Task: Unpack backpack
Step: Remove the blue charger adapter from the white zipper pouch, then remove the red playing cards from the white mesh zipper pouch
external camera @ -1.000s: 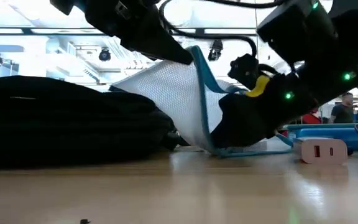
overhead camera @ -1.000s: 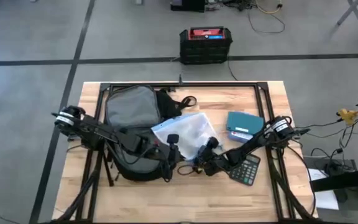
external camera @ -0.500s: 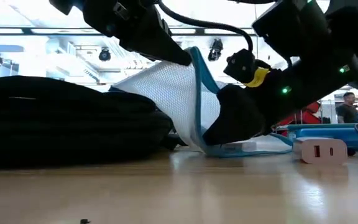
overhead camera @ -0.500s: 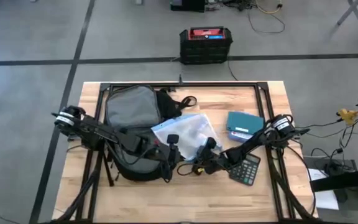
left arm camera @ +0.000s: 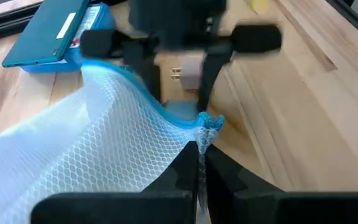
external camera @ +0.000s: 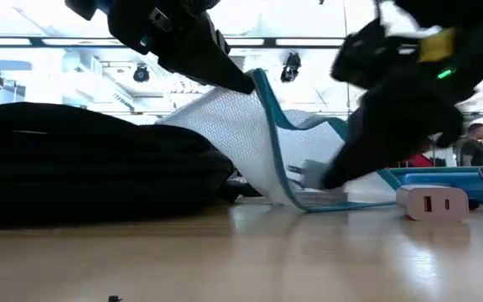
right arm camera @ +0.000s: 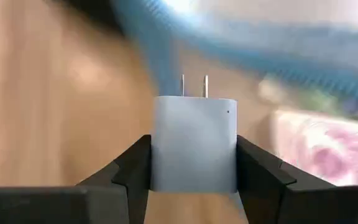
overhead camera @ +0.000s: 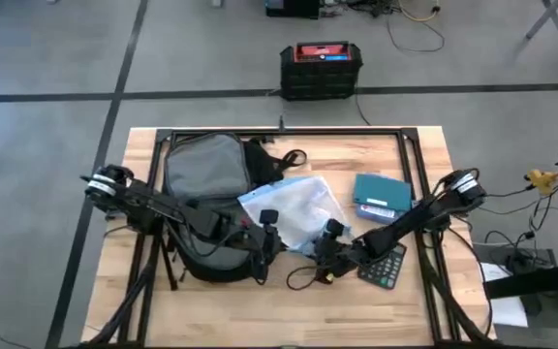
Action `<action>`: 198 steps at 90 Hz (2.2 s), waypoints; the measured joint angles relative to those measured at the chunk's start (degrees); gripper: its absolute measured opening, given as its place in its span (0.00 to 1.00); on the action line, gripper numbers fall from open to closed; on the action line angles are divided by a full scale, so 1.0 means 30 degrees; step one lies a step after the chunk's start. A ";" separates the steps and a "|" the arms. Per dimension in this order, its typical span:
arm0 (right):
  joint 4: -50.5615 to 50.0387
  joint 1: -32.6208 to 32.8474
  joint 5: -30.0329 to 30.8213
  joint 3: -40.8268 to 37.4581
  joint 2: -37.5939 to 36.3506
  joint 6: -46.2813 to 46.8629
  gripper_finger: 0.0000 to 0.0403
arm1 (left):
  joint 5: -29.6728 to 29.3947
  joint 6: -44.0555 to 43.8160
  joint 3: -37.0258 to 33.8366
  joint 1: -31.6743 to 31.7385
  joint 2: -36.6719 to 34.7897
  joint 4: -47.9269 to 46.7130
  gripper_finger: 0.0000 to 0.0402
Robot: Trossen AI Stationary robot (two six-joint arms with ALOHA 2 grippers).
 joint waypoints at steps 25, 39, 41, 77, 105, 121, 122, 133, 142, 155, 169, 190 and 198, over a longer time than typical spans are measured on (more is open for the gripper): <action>-0.5643 0.1535 -0.4464 0.0015 -0.1729 0.2600 0.44 | -0.0735 -0.0235 0.0000 0.0007 -0.0007 -0.0257 0.00; -0.8035 0.1893 -0.5410 0.0087 -0.1858 0.3551 0.47 | -0.0923 -0.0293 0.0000 0.0000 -0.0007 -0.0395 0.00; -0.8133 0.1956 -0.5419 0.0087 -0.1883 0.3582 0.48 | -0.0942 -0.0300 0.0000 0.0000 -0.0007 -0.0388 0.00; -0.7454 0.1713 0.0355 0.0219 -0.3220 0.2253 0.78 | -0.1514 0.0224 0.0000 0.0001 -0.0015 0.0130 0.00; -0.2606 -0.1096 0.2056 0.0168 -0.0809 0.2442 0.73 | -0.1518 0.0546 0.0000 0.0007 -0.0015 0.0555 0.00; -0.1633 -0.2666 0.1734 0.0138 0.0573 0.0961 0.68 | -0.1498 0.0547 0.0000 0.0007 -0.0015 0.0205 0.00; -0.1645 -0.2750 0.1661 0.0138 0.0618 0.0904 0.68 | -0.1492 0.0524 0.0000 0.0007 -0.0015 0.0117 0.00; -0.2419 -0.3276 0.0744 0.0175 0.0547 0.0540 0.66 | -0.1463 -0.0026 0.0000 0.0000 -0.0015 -0.1031 0.00; -0.4813 -0.3241 0.0724 0.0182 -0.0062 0.0848 0.64 | -0.1470 -0.0285 0.0000 0.0000 -0.0043 -0.1392 0.00; -0.8590 -0.3138 0.0385 0.0074 -0.1621 0.2597 0.62 | -0.1500 -0.0316 0.0000 0.0007 -0.0270 -0.1269 0.00; -0.8351 -0.2392 0.1656 0.0020 -0.3113 0.4670 0.60 | -0.1522 -0.0374 0.0000 0.0007 -0.0335 -0.0964 0.00; -0.8078 -0.1864 0.3187 -0.0309 -0.2224 1.1991 0.63 | -0.1522 -0.0318 0.0000 0.0007 -0.0335 -0.0010 0.00; -0.7352 -0.1868 0.3060 -0.0328 -0.1332 1.4136 0.64 | -0.1507 -0.0237 0.0000 0.0007 -0.0335 0.0622 0.00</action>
